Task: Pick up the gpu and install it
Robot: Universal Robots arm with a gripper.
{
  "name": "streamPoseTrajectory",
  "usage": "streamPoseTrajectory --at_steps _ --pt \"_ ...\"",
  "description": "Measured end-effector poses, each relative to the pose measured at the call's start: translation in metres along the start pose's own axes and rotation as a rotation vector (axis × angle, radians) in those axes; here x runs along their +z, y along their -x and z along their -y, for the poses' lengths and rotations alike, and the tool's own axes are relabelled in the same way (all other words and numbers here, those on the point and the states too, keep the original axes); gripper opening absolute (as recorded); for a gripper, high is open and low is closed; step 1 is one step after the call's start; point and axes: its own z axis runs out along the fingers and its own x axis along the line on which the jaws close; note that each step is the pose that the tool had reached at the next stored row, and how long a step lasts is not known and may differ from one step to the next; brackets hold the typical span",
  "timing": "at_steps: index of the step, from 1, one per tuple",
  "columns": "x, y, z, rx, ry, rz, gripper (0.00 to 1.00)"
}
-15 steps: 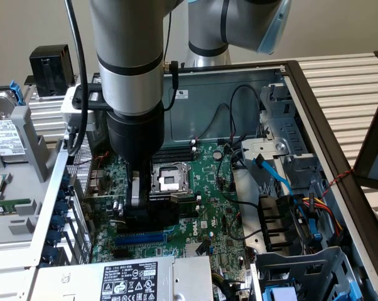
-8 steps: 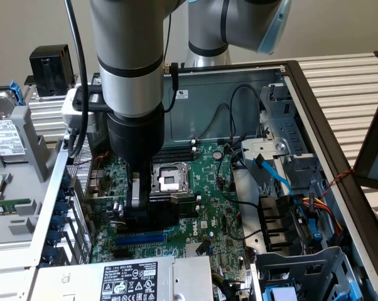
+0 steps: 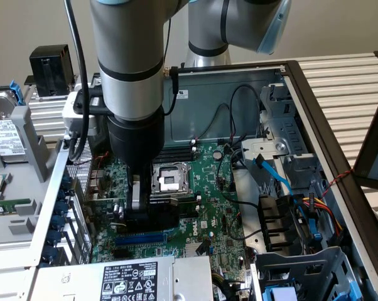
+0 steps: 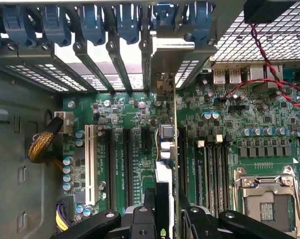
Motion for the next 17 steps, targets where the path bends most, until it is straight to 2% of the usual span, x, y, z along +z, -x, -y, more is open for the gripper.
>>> streamPoseTrajectory --at_steps 17 --pt "0.0026 -0.0002 -0.003 0.0 0.0 -0.0001 0.27"
